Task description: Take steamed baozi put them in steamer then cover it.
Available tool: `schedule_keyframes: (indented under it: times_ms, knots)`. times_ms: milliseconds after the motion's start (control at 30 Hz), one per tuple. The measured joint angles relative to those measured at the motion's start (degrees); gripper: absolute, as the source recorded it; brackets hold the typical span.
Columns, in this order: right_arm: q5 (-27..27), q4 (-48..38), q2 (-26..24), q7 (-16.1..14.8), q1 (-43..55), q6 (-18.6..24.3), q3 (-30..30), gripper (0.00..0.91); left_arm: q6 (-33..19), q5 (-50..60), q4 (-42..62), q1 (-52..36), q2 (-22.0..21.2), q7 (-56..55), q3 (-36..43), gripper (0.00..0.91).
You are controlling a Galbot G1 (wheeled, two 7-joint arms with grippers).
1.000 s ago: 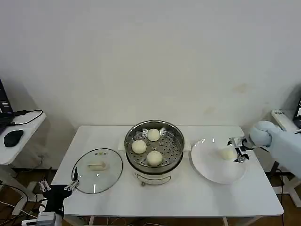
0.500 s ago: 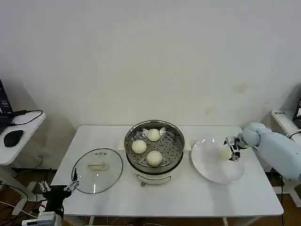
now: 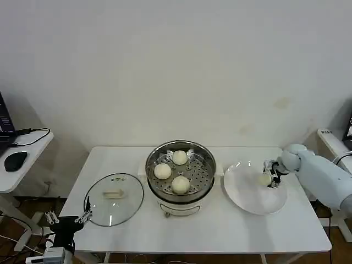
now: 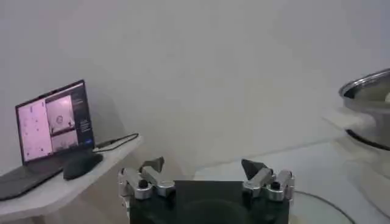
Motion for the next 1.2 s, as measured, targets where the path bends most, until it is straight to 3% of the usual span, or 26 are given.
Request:
schedule_keyframes:
  times_ms: [467, 900, 1200]
  knots:
    - [1.9, 2.8, -1.7, -1.0, 1.8, -1.8, -1.4, 0.615, 0.1, 0.2, -0.9, 0.3, 0.0, 0.0, 0.0, 0.907]
    - [10.0, 19.6, -9.1, -2.4, 14.3, -8.2, -8.2, 0.625, 0.4, 0.6, -0.8, -1.0, 0.6, -0.2, 0.9, 0.907]
    - [18.9, 32.1, -9.5, -1.0, 25.6, -14.4, -14.6, 0.625, 0.3, 0.5, -0.7, -1.3, 1.1, -0.2, 0.5, 0.907]
